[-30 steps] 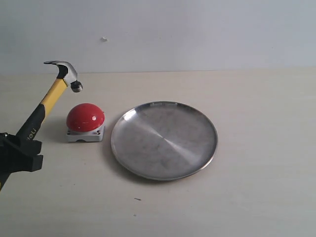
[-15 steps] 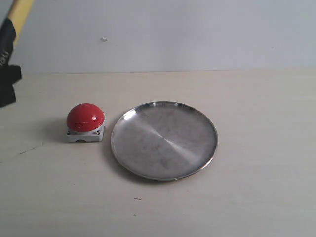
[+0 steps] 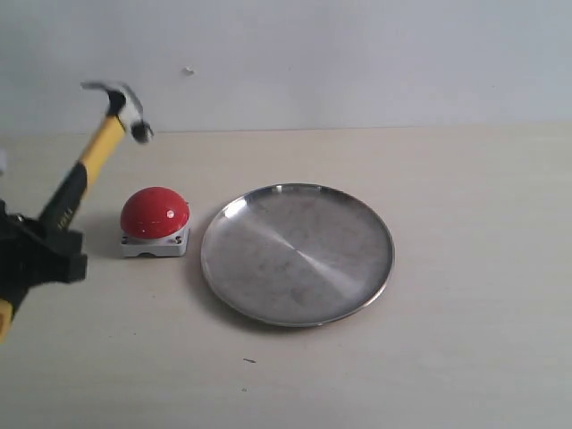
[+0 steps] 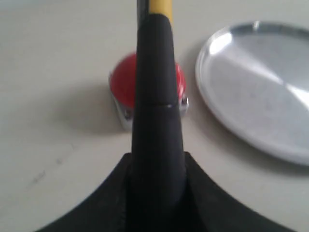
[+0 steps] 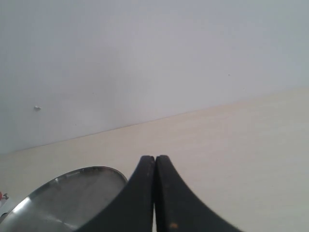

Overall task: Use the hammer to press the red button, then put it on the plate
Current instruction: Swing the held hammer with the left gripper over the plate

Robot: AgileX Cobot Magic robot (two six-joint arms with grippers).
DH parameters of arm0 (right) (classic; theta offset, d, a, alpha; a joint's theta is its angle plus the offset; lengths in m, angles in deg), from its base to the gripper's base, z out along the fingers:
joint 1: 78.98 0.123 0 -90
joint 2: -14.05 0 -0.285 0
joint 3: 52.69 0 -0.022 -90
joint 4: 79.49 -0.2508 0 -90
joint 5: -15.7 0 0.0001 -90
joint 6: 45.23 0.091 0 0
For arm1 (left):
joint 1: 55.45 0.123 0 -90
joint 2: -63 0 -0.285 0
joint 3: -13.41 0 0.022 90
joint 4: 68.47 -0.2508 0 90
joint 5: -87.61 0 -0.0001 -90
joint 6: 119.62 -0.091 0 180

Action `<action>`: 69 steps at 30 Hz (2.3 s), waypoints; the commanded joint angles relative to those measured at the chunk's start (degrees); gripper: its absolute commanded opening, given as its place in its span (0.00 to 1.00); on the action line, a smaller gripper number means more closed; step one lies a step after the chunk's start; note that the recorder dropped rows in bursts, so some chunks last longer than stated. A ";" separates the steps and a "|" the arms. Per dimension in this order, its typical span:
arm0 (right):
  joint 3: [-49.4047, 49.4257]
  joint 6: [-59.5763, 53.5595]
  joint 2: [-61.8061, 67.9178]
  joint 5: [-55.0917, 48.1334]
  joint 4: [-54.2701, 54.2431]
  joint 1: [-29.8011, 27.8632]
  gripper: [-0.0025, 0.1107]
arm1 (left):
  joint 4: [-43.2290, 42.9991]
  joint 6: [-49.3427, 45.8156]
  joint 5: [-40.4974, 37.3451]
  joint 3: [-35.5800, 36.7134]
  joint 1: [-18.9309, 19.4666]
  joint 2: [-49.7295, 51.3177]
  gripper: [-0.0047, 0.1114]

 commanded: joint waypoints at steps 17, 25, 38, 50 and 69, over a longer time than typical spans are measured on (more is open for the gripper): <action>0.34 -0.49 -0.36 0.16 0.13 -0.01 0.02 | -2.15 1.97 38.62 0.13 -0.11 1.08 0.04; 0.34 -0.49 -0.36 0.16 0.13 -0.01 0.02 | 6.93 7.22 46.10 0.13 -0.11 1.65 0.04; 0.34 -0.49 -0.36 0.16 0.13 -0.01 0.02 | -8.78 32.69 50.41 -13.38 -0.13 20.96 0.04; 0.34 -0.50 -0.36 0.16 0.23 -0.01 0.02 | -9.38 34.88 50.70 -25.52 -7.74 36.45 0.04; 0.34 -0.50 -0.36 0.16 0.23 -0.01 0.02 | -11.97 45.39 35.91 -37.98 -12.37 50.12 0.04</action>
